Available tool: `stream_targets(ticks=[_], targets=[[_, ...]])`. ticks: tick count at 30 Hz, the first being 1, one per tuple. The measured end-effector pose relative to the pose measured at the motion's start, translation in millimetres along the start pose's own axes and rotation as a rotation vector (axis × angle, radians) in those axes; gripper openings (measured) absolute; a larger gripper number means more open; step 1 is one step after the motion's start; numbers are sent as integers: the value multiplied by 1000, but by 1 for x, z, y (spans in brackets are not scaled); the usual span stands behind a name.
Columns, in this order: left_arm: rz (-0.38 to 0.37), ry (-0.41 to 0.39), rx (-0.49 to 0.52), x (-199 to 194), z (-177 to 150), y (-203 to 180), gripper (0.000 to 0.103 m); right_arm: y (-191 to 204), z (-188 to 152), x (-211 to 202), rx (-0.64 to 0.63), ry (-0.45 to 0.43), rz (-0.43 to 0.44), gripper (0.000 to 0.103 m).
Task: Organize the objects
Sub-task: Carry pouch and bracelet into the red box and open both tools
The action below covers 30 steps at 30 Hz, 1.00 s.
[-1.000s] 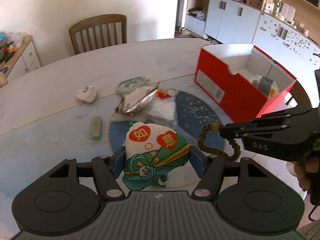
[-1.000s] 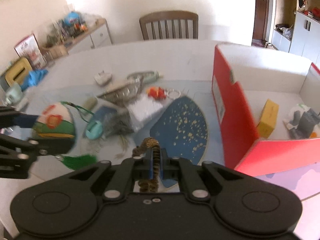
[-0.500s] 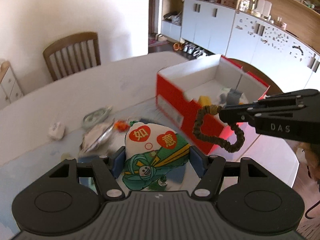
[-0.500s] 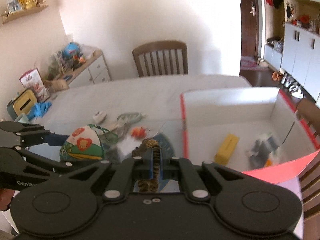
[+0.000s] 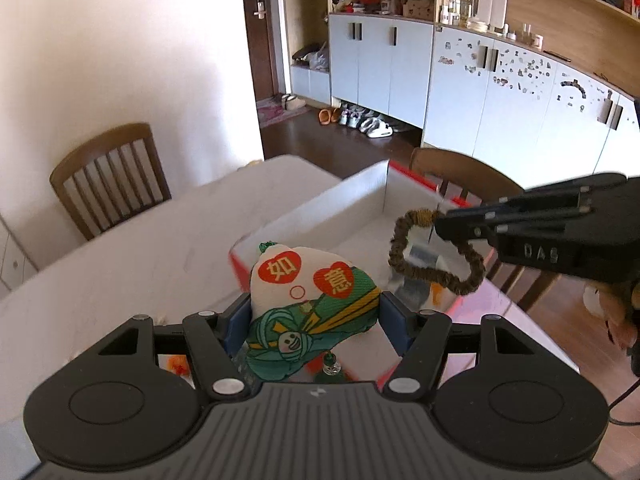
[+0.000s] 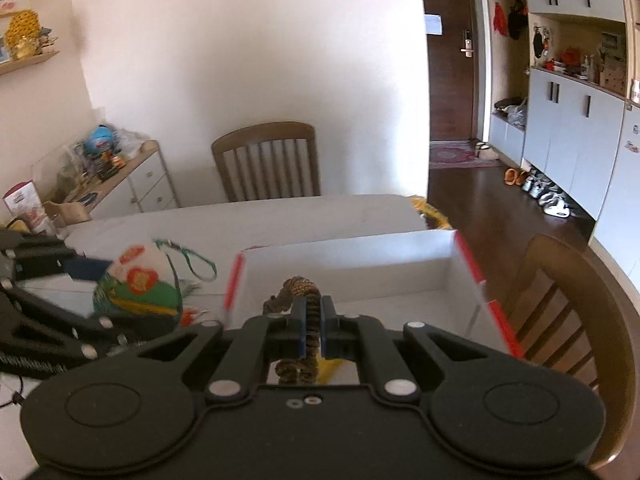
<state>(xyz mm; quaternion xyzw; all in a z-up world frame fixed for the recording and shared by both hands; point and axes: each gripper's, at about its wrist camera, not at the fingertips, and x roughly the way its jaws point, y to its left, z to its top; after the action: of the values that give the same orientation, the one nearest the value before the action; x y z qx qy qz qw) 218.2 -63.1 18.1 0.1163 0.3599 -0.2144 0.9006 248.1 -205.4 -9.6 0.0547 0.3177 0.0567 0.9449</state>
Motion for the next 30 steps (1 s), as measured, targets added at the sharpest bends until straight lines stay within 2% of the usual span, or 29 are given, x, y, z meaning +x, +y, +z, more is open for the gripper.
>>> stream_targets(ticks=[7,18,30], targets=[[23,33,7,42,40,-24,67,-35,-3,22,6,39,3,5],[73,77,-35,101,71,-28,67,-44,-17,57,-42,123,26,5],[82,263,-69,169,44,-24,67,-39,-36,94,-112,251,80,5]])
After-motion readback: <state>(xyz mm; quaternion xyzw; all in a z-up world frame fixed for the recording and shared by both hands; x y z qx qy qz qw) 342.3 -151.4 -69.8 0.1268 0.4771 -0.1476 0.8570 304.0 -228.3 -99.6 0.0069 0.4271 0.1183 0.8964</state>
